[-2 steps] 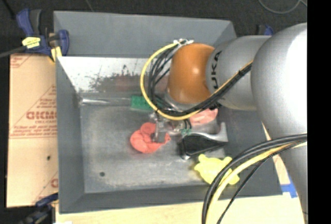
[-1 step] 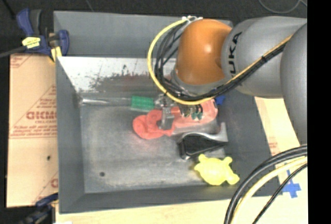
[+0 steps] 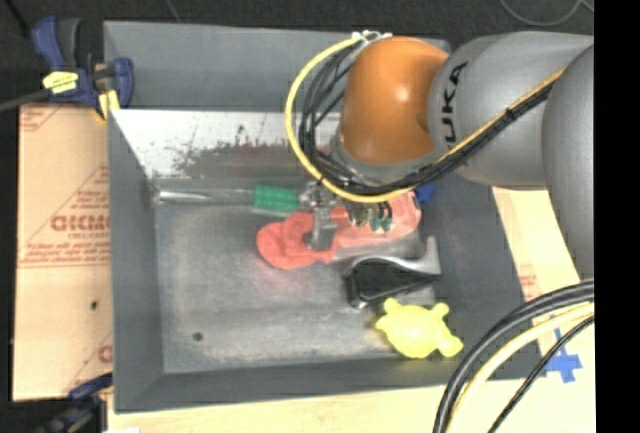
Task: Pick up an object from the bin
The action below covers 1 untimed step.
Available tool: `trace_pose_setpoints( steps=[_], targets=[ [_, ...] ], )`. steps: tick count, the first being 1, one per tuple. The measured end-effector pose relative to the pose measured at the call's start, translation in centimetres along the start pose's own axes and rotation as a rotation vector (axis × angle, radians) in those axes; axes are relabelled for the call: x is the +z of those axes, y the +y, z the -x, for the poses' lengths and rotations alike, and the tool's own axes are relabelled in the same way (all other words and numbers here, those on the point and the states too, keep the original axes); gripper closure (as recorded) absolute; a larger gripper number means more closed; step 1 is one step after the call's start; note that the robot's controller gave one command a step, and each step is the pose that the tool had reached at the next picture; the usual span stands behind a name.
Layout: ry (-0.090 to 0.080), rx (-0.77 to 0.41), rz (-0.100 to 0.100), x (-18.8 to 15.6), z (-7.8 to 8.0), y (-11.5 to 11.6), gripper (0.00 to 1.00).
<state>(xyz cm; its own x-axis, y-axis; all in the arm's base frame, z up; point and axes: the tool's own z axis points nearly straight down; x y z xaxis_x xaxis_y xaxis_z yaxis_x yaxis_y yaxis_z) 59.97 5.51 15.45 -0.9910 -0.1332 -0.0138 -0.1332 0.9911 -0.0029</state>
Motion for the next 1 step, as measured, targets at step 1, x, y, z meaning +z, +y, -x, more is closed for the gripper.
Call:
trace_pose_setpoints(
  steps=[1],
  targets=[
    [-0.005,-0.005,-0.001,-11.16,1.86,0.46,1.00]
  ],
)
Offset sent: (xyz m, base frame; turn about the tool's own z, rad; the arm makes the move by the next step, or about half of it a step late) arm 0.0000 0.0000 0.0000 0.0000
